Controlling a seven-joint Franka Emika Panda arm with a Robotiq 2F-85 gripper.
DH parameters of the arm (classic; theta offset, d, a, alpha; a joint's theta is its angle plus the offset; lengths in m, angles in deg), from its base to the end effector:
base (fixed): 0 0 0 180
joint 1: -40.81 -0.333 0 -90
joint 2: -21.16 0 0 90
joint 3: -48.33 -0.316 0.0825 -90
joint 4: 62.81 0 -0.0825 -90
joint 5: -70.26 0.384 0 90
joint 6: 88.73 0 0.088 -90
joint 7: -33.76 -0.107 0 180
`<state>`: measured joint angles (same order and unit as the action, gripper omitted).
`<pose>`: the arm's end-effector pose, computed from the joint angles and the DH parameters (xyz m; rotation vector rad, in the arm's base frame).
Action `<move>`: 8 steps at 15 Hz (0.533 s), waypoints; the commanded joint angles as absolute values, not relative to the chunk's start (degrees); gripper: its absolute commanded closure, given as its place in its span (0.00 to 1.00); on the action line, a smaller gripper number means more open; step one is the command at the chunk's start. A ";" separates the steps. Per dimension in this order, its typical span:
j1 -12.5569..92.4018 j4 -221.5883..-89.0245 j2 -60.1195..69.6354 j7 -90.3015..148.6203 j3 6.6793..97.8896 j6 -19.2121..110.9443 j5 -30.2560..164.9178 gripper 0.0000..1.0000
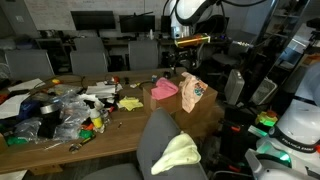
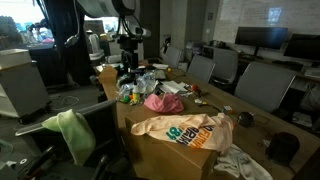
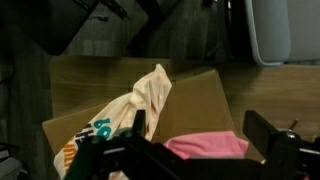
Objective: Pick up the clothes from the box and put them on the headrest of the chair
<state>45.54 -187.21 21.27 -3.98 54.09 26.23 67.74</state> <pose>0.5061 -0.0964 0.3812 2.8044 -1.2188 -0.2287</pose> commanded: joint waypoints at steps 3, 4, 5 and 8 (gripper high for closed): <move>49.46 -188.79 18.01 -5.92 57.45 41.30 75.00 0.00; 49.89 -189.03 17.07 -6.32 57.89 44.00 76.69 0.00; 50.20 -189.26 15.99 -7.12 58.28 46.99 78.02 0.00; 50.48 -190.27 12.83 -9.70 58.97 56.06 82.50 0.00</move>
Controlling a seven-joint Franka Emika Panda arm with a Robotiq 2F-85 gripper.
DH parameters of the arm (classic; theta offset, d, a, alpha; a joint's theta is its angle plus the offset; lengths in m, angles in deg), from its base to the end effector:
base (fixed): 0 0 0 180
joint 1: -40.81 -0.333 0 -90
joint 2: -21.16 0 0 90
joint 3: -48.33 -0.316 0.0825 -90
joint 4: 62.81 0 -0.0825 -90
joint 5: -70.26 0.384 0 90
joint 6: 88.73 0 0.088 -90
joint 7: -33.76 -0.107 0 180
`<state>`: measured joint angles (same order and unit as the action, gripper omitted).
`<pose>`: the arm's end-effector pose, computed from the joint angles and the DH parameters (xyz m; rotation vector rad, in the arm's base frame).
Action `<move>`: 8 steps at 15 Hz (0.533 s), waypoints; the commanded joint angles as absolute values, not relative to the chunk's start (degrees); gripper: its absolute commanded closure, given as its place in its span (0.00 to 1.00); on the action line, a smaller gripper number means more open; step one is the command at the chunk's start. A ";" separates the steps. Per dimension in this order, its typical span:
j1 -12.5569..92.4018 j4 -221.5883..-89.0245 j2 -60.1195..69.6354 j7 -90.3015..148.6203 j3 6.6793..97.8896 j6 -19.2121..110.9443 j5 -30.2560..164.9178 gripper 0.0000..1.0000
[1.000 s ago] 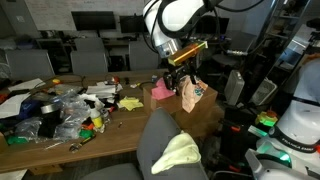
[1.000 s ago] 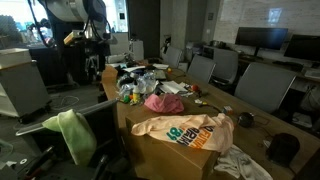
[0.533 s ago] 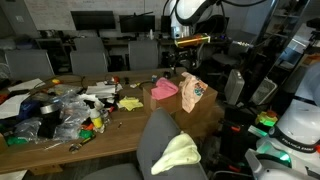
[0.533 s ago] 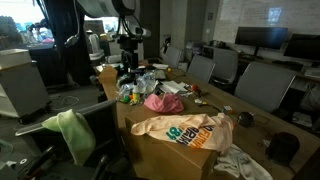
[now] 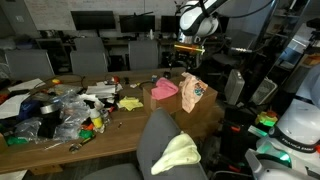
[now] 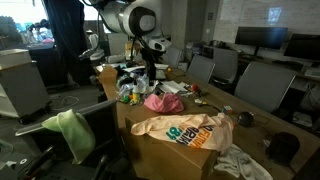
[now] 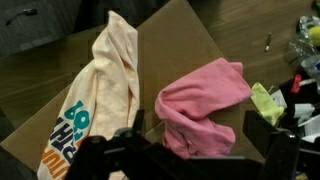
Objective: Pick up the clothes from the box and put them on the headrest of the chair
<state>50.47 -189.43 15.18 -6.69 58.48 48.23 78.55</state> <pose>0.5175 -0.1844 0.3404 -2.5520 1.6575 -0.0945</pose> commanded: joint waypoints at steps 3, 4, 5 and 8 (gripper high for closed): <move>50.02 -190.67 8.82 -12.98 59.32 64.60 85.67 0.00; 49.91 -190.67 7.41 -13.92 59.53 65.99 85.95 0.00; 49.91 -190.52 6.00 -14.52 59.68 67.20 86.40 0.00; 50.07 -190.56 2.76 -15.94 60.43 67.77 86.59 0.00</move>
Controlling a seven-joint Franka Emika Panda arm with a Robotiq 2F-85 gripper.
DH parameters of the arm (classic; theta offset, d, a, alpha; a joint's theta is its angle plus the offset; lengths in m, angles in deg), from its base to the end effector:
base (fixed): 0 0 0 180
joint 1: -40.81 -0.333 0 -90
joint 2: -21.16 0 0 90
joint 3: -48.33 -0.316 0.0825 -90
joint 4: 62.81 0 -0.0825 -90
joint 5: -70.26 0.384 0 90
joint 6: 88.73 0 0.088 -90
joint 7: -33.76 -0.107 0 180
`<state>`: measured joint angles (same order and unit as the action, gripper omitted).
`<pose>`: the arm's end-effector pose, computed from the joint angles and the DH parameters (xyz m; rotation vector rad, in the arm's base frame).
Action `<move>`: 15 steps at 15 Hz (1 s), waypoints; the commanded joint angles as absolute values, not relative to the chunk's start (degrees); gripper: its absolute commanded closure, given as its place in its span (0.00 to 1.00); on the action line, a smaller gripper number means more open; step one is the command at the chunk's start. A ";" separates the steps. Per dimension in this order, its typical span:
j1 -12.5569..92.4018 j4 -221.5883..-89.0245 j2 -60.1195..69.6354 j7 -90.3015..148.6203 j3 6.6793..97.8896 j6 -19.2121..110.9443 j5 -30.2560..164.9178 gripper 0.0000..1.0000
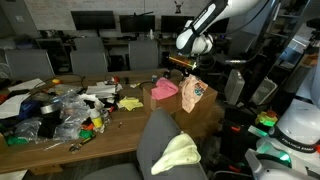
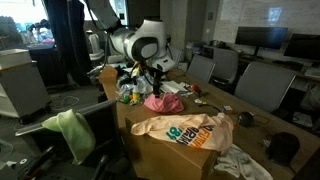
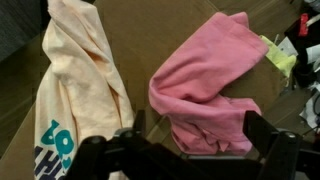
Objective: Pick up the clothes from the box and put them on the headrest of the chair
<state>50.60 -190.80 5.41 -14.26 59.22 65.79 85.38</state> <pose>0.5255 -0.2070 0.2678 -2.2813 1.9497 -0.2574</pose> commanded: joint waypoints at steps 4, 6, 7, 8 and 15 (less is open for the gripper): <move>50.25 -190.63 -0.50 -16.17 61.58 65.72 86.25 0.00; 50.46 -190.41 -1.97 -15.80 61.62 64.89 86.64 0.00; 51.03 -190.41 -2.49 -14.93 61.00 64.21 87.57 0.00; 51.63 -190.31 -2.97 -14.08 60.32 63.26 88.58 0.00; 54.96 -189.92 -4.97 -8.47 56.95 55.77 98.09 0.00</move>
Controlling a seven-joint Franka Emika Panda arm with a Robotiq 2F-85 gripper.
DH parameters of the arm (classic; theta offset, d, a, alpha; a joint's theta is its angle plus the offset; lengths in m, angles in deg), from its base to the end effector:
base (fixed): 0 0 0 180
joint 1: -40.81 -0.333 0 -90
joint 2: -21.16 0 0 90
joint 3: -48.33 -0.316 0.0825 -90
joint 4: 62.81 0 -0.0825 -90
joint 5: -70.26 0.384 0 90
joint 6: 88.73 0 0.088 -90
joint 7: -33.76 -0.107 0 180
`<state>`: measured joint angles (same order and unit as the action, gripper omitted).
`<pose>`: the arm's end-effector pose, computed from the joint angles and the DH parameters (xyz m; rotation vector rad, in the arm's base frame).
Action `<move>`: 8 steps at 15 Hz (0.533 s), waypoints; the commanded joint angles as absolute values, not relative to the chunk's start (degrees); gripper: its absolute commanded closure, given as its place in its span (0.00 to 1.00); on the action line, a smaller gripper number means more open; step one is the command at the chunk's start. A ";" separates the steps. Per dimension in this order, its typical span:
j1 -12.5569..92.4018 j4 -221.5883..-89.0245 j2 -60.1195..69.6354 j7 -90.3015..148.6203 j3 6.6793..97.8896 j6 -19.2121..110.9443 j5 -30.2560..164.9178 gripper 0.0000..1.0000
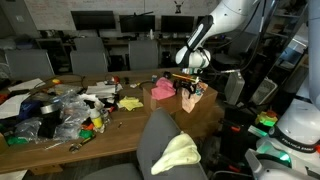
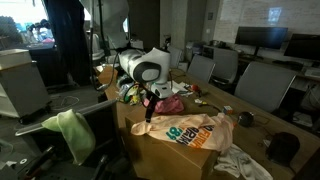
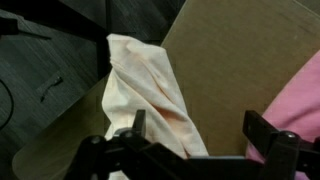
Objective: Pick up the clothes from the box and put them on the headrest of the chair
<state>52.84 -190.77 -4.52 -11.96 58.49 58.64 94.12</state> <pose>0.4882 -0.2106 0.1623 -2.1804 2.1017 0.1713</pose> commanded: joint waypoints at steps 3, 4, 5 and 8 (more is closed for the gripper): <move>55.45 -190.17 -5.40 -6.87 57.18 53.69 100.25 0.00; 55.43 -190.39 -5.58 -6.55 57.52 53.18 100.39 0.00; 55.52 -190.35 -5.77 -6.20 57.68 52.53 100.61 0.00; 55.27 -190.55 -6.59 -5.71 57.86 51.94 100.28 0.00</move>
